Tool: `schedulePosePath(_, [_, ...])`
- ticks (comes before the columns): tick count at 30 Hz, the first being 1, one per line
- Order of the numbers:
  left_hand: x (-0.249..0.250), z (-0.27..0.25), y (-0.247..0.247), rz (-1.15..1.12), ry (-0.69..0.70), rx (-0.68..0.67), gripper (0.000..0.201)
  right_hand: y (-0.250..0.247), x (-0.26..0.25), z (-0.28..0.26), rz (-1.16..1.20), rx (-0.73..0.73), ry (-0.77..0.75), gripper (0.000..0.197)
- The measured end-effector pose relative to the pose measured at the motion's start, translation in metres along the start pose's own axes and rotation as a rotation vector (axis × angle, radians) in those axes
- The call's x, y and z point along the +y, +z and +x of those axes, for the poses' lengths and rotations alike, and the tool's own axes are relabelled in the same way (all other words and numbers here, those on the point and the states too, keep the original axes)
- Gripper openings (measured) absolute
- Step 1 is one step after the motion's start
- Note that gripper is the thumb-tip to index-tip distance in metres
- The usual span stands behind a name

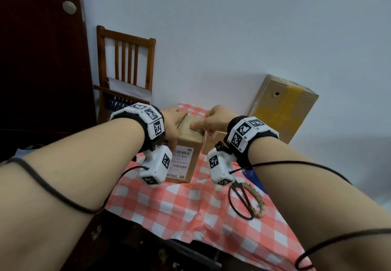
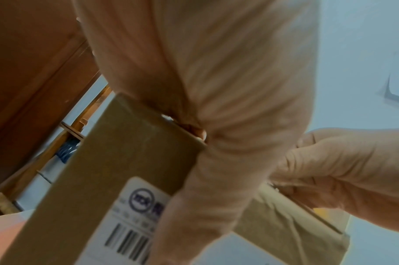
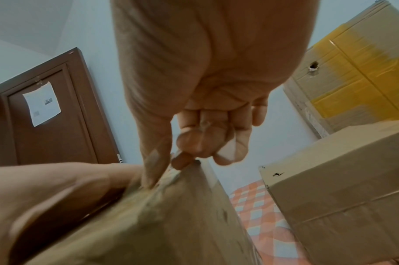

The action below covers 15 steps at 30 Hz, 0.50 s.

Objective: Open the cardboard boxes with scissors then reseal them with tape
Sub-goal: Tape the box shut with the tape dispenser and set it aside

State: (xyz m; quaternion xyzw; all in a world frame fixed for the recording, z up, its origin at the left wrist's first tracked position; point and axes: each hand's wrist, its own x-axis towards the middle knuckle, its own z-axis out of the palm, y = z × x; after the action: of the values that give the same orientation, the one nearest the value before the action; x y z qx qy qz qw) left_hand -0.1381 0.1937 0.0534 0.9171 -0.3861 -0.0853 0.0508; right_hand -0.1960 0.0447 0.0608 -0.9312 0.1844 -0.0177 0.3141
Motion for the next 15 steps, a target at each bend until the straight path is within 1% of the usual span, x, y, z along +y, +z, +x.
schedulePosePath(6, [0.000,0.003,0.001,-0.010,-0.002,-0.006,0.099,0.000,-0.004,-0.001,-0.055,0.030,0.017,0.036])
schedulePosePath(8, [0.000,0.006,0.001,-0.040,-0.014,-0.007,0.094,0.000,-0.004,-0.002,-0.069,0.031,0.028,0.037])
schedulePosePath(9, [0.000,0.007,0.000,-0.066,-0.026,-0.007,0.088,-0.001,-0.004,-0.002,-0.076,0.035,0.029,0.037])
schedulePosePath(10, [0.002,0.008,-0.002,-0.085,-0.028,-0.010,0.078,-0.001,-0.005,-0.003,-0.089,0.039,0.027,0.037])
schedulePosePath(12, [0.004,0.014,-0.003,-0.104,-0.024,0.013,0.050,-0.002,-0.007,-0.004,-0.107,0.037,0.023,0.036])
schedulePosePath(13, [0.004,0.016,-0.002,-0.087,-0.010,0.039,0.042,-0.001,-0.007,-0.004,-0.107,0.029,0.029,0.035])
schedulePosePath(15, [0.003,0.017,0.005,-0.059,-0.013,0.085,0.042,0.001,-0.008,-0.003,-0.093,0.029,0.059,0.029])
